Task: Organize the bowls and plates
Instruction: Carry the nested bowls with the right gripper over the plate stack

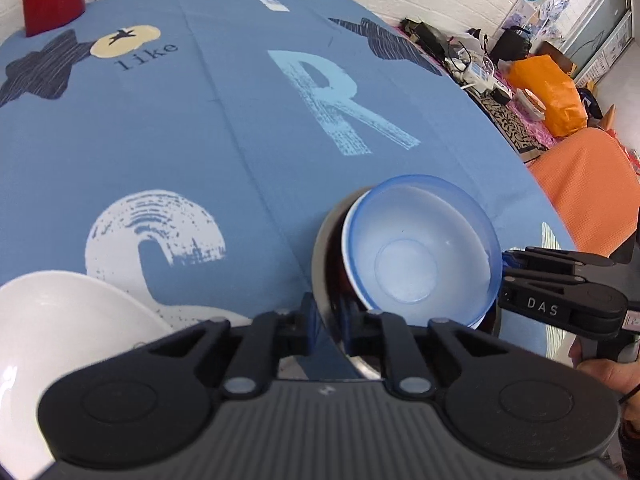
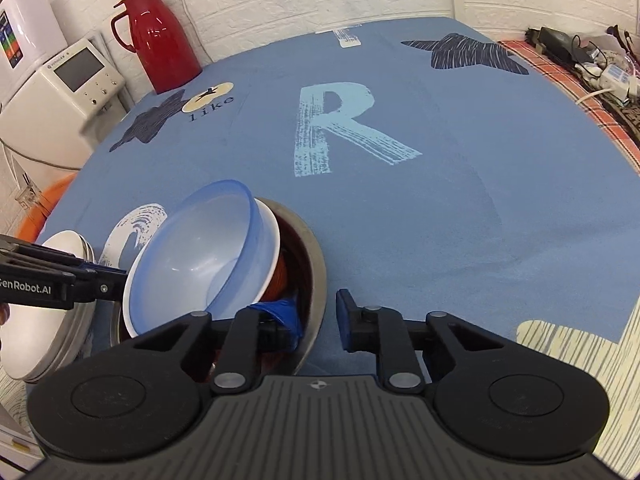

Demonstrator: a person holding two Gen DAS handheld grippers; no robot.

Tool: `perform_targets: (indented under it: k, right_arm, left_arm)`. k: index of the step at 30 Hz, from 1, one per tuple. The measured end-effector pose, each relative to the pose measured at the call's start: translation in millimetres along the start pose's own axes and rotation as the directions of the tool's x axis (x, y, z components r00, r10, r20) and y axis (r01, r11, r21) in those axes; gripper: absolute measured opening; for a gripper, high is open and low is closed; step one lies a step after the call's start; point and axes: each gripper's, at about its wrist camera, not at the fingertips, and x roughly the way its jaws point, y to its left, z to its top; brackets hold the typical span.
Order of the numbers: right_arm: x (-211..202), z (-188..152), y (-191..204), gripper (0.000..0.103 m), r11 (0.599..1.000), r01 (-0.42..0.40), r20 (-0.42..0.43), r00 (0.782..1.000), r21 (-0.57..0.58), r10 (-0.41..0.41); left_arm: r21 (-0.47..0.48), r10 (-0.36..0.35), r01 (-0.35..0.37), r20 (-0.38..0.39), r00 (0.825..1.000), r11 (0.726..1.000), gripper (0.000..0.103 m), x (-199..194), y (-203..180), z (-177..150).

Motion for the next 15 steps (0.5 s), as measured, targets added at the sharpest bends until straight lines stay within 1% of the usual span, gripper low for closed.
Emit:
perform_targets:
  k: [4, 7, 8, 10, 15]
  right_arm:
    - [-1.9, -2.4, 0.3, 0.001, 1.000, 0.003, 0.003, 1.000, 0.025, -0.003]
    - [-3.3, -4.9, 3.7, 0.001, 1.000, 0.015, 0.011, 1.000, 0.012, -0.015]
    - [-3.7, -5.5, 2.8, 0.000, 1.000, 0.010, 0.015, 1.000, 0.021, -0.010]
    - [-3.7, -6.6, -3.6, 0.000, 0.996, -0.019, 0.018, 1.000, 0.083, 0.018]
    - [-7.0, -9.6, -9.0, 0.000, 0.988, -0.060, 0.026, 0.998, 0.143, 0.057]
  left_arm:
    - [-0.044, -0.010, 0.011, 0.009, 1.000, 0.999, 0.008, 0.7, 2.0, -0.2]
    - [-0.041, 0.008, -0.007, 0.016, 1.000, 0.999, 0.008, -0.1, -1.2, -1.6]
    - [-0.043, 0.012, -0.012, 0.017, 1.000, 0.999, 0.008, -0.2, -2.0, -1.9]
    - [-0.050, 0.010, -0.009, 0.024, 1.000, 0.999, 0.001, -0.5, -2.5, -1.7]
    - [-0.062, 0.013, -0.011, 0.039, 0.999, 0.998, 0.000, 0.8, -3.1, -0.3]
